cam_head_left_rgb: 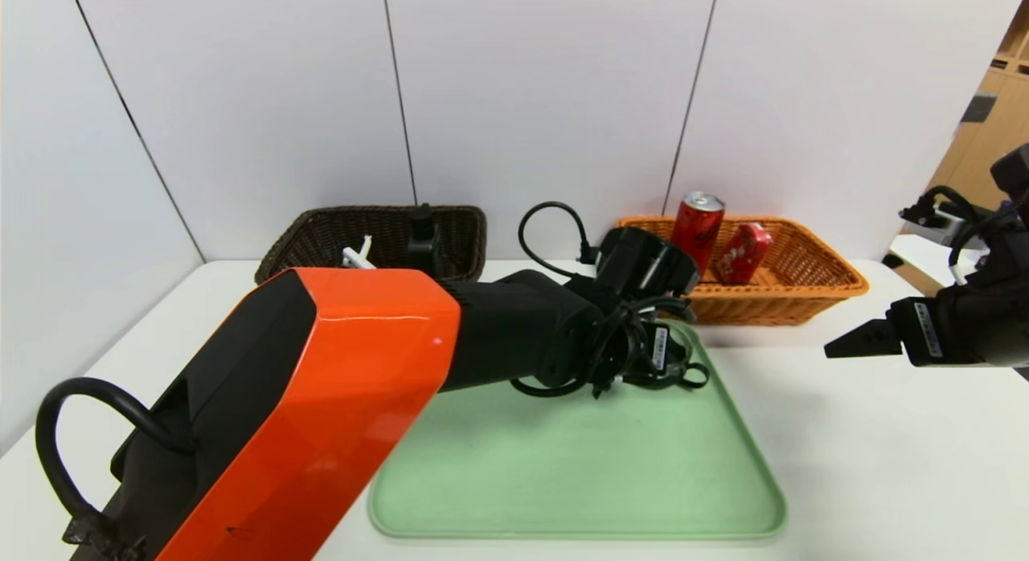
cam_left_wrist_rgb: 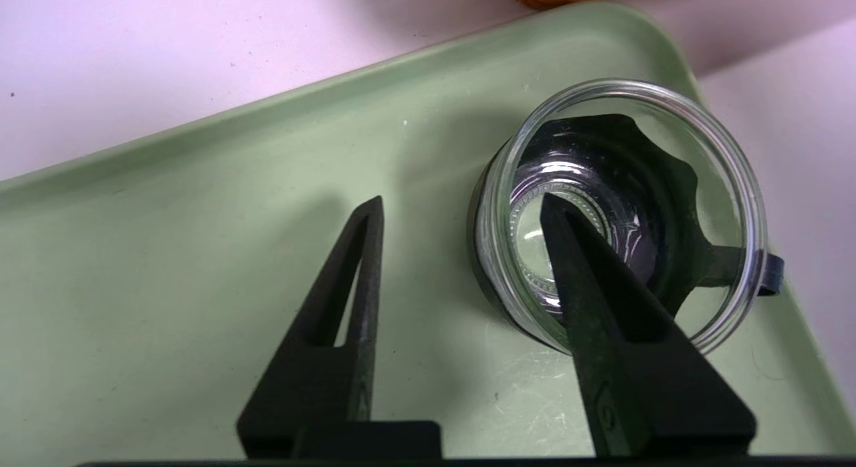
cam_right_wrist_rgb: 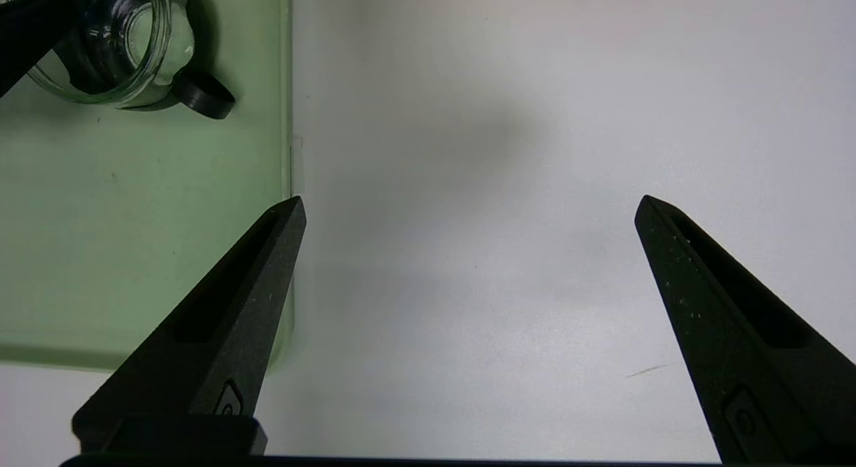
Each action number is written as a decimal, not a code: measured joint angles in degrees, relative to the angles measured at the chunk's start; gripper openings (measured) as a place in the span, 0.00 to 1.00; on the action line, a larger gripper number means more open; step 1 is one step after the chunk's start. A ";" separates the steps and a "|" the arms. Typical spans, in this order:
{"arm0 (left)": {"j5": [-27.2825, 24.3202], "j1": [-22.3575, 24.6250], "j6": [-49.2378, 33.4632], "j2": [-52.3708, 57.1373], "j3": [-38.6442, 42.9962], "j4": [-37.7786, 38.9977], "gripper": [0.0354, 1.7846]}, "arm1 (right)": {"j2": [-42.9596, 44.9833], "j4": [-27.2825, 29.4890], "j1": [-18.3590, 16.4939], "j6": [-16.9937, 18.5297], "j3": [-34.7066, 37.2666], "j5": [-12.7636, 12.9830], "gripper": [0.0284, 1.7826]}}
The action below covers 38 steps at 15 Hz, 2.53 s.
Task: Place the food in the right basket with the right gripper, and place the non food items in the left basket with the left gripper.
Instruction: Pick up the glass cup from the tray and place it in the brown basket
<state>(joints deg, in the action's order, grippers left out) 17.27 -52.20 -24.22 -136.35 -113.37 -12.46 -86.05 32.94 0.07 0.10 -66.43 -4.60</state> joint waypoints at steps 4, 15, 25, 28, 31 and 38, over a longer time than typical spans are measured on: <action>0.00 0.41 -0.11 0.07 0.04 -0.10 0.03 | 0.04 0.00 0.00 0.00 0.02 -0.04 0.95; -1.23 0.79 -4.52 8.70 0.11 -3.79 0.02 | 0.04 -0.06 0.72 -0.15 -0.02 -0.02 0.95; -13.48 17.97 -12.46 30.26 0.83 -13.20 0.02 | 0.17 -2.01 0.80 -0.48 -0.35 -0.17 0.95; -12.76 29.90 -8.94 32.57 3.78 -15.54 0.02 | 0.02 -3.28 1.02 -0.43 -0.50 -0.26 0.95; -12.64 39.96 -4.61 32.50 8.83 -12.86 0.02 | -0.02 -4.11 1.08 -0.30 -0.49 -0.28 0.95; -12.57 48.02 -1.90 27.45 14.47 -9.23 0.02 | -0.07 -4.19 1.08 -0.48 -0.46 -0.20 0.95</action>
<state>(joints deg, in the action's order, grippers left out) 4.71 -4.18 -26.12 -108.90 -98.90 -21.69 -86.13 28.75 1.16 -0.38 -66.89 -4.79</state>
